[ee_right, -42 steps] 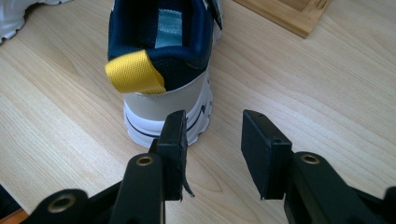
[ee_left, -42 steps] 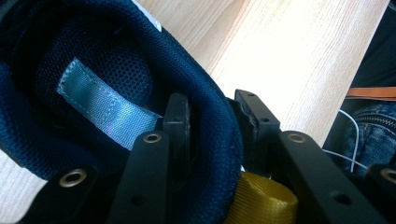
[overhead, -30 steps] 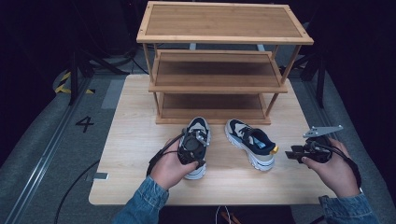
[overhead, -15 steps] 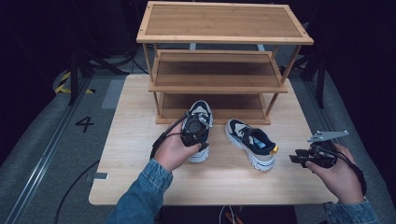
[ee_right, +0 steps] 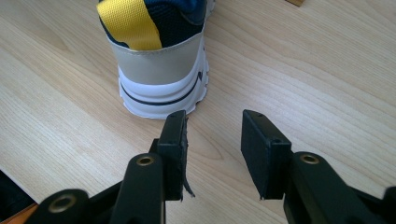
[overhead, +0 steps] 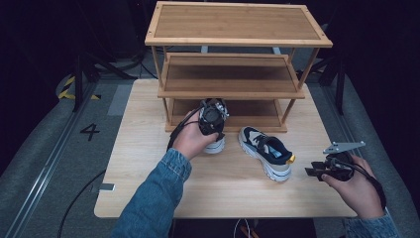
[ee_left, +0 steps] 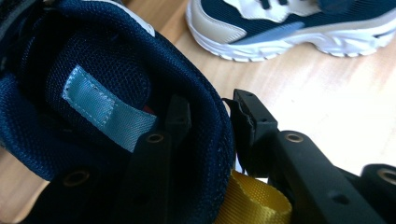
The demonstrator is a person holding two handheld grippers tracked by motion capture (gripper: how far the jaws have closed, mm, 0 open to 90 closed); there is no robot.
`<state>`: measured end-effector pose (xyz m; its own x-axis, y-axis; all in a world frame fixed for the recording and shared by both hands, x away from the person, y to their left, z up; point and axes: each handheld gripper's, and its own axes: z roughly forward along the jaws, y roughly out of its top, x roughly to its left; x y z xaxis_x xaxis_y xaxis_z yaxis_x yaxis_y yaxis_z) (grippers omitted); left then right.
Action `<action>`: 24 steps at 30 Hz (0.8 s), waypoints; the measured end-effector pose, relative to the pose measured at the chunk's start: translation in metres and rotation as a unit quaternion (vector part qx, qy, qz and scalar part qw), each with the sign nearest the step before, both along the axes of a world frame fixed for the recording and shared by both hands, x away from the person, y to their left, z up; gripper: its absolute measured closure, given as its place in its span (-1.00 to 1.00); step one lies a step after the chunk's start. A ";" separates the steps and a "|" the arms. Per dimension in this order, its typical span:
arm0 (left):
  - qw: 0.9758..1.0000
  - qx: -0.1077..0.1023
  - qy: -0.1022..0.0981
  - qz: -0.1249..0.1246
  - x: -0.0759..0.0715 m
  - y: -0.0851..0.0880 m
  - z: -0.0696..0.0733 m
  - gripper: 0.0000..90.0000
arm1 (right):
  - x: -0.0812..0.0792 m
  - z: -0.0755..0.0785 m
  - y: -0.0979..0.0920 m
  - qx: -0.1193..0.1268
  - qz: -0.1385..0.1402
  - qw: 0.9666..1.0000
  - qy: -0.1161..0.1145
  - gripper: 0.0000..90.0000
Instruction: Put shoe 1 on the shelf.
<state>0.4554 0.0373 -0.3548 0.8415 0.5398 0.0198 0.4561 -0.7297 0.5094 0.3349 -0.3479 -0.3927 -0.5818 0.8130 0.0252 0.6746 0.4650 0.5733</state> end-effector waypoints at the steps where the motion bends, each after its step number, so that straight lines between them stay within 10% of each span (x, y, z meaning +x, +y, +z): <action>1: 1.000 0.001 -0.001 0.003 0.005 -0.001 -0.001 0.55 | 0.001 -0.001 0.001 0.001 0.000 1.000 0.000 0.38; 24: 0.999 0.033 0.005 0.023 0.050 -0.004 -0.031 0.47 | 0.003 -0.004 0.003 -0.002 0.009 1.000 0.003 0.37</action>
